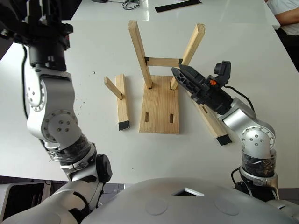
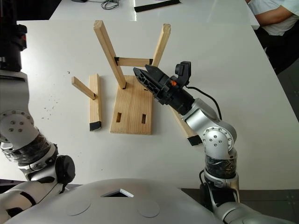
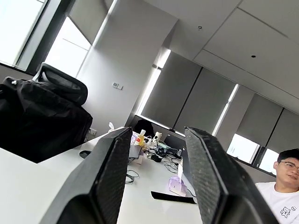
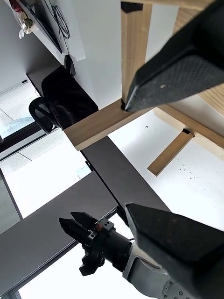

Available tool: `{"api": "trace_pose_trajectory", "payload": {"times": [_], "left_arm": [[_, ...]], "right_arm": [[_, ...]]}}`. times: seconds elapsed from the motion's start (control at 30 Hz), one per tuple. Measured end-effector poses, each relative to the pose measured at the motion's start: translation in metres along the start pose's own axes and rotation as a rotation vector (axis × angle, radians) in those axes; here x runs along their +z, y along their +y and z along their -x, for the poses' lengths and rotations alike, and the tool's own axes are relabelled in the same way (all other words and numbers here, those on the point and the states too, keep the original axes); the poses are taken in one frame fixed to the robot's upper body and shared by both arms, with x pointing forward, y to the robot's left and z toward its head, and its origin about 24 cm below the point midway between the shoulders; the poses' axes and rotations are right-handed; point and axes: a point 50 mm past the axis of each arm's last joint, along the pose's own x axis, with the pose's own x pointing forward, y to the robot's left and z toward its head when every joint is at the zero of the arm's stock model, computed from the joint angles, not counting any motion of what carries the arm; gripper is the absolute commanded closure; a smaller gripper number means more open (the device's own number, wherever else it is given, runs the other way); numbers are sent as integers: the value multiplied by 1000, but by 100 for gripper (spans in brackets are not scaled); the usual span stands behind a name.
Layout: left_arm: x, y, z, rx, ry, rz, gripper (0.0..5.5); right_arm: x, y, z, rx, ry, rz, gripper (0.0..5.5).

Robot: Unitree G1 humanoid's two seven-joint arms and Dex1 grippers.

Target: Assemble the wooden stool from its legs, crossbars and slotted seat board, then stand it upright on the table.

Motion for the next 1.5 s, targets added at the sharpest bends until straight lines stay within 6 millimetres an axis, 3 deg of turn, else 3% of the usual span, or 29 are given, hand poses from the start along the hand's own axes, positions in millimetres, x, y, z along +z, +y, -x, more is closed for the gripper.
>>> {"api": "trace_pose_trajectory", "payload": {"times": [0.07,0.13,0.2,0.27,0.33,0.5,0.63,0.73,1.23,1.5], "left_arm": [[-9,21,9,57,98,17,343],[-32,63,29,183,272,36,343],[-56,99,56,311,445,-27,343],[-79,117,93,332,661,-154,343],[-95,102,116,234,795,-179,343],[-99,36,112,-23,807,-177,343],[-114,15,118,41,907,-151,285],[-123,4,128,123,970,-133,281],[-137,-12,125,212,997,-181,281],[-146,-6,130,268,1066,-239,281]], "right_arm": [[-2,1,3,-21,-14,2,194],[-4,3,6,-42,-46,2,194],[-8,3,9,-67,-56,-1,194],[-11,3,10,-81,-68,-4,194],[-12,3,11,-91,-76,-5,194],[-12,4,12,-94,-86,5,194],[-12,4,12,-102,-80,11,194],[-11,2,14,-100,-43,17,194],[-4,-4,7,-73,17,12,194],[-4,-5,1,-56,34,5,194]]}}
